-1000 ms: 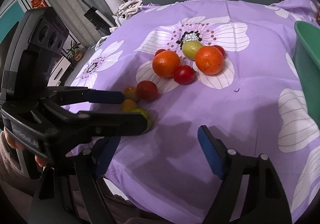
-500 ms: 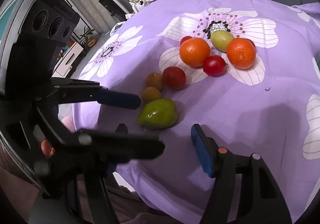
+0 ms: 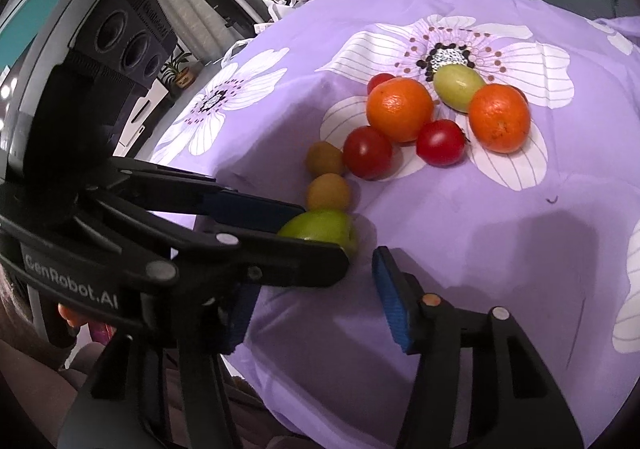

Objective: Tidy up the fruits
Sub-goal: 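Close the left gripper on the green lime while the right gripper steadies it, then carry the lime over the green bowl and open the left gripper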

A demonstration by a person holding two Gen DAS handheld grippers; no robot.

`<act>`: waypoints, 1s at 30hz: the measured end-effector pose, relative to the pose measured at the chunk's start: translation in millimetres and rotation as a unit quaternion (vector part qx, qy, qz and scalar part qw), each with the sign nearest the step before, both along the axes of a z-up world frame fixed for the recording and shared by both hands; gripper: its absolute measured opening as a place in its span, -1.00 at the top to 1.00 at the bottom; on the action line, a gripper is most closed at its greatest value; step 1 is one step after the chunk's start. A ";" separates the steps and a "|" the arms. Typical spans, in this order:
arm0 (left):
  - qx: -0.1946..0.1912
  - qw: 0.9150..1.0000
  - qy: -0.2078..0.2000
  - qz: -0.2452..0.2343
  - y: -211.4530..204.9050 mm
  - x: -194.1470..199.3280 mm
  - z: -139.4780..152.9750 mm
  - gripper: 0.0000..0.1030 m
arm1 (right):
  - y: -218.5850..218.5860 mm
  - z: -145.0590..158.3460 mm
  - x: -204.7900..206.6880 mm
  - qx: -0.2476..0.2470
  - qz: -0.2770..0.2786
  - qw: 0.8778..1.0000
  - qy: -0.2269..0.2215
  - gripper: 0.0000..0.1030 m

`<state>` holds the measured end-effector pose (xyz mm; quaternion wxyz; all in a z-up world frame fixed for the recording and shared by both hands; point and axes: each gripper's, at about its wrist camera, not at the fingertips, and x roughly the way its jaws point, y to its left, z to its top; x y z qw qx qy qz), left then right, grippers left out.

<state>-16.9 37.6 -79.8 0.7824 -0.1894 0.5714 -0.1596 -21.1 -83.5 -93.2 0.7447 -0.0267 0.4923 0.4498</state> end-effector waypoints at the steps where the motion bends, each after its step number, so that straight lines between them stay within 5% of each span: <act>1: 0.002 1.000 -0.001 -0.002 -0.6 -0.1 0.0 0.04 | 2.3 -0.3 0.2 -0.001 0.002 1.000 -0.002 0.08; 5: 0.017 1.000 -0.002 -0.002 0.0 1.0 -1.3 0.25 | 7.0 -1.4 -0.9 -0.005 0.006 1.000 -0.010 0.10; 30: 0.069 0.994 -0.062 -0.065 -75.1 23.2 53.8 0.27 | -71.2 34.5 -7.1 0.078 -0.089 0.991 -0.060 0.11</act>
